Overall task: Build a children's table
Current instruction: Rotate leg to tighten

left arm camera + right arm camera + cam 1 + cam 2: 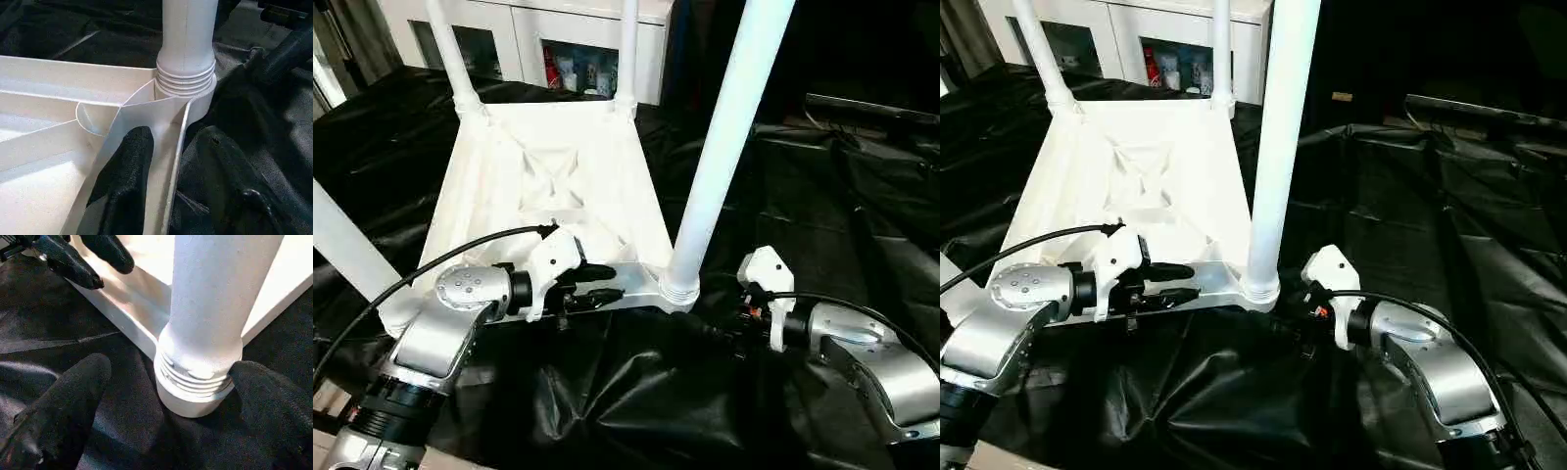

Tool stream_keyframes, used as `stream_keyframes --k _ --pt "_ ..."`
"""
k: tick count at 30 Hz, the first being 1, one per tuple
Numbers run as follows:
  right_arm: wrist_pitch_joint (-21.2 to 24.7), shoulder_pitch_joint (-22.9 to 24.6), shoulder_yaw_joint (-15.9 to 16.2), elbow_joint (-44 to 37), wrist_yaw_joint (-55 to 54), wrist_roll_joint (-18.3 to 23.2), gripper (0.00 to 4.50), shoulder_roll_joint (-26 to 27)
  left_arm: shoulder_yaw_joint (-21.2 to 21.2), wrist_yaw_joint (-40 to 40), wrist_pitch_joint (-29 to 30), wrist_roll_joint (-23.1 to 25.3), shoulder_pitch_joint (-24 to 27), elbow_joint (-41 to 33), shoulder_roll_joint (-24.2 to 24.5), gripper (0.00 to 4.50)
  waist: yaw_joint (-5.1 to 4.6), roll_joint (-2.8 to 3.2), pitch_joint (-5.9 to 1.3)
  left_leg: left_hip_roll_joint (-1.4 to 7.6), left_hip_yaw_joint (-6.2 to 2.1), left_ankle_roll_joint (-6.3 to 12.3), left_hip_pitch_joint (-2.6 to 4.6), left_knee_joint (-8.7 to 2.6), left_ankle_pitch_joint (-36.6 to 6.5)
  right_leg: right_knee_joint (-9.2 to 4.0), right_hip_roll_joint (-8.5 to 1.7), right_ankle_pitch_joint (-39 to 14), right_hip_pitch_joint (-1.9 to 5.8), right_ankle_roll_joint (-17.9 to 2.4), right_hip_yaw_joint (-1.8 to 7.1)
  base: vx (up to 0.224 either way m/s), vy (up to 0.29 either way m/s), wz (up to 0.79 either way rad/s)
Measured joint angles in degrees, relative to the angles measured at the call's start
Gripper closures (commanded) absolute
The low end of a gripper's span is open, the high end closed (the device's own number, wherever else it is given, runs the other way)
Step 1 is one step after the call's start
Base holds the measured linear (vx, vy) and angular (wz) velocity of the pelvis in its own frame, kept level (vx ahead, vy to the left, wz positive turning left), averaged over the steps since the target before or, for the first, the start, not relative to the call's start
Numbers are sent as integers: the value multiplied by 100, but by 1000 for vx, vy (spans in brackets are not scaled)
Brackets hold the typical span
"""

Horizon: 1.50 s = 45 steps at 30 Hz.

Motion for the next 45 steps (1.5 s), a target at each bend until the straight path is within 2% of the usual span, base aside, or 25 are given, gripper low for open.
stream_keyframes --k 45 --pt "0 0 0 0 0 5 0 0 0 0 1 0 0 0 0 278 0 0 0 0 0 0 0 0 0 0 0 0 0 0 0 0 0 0"
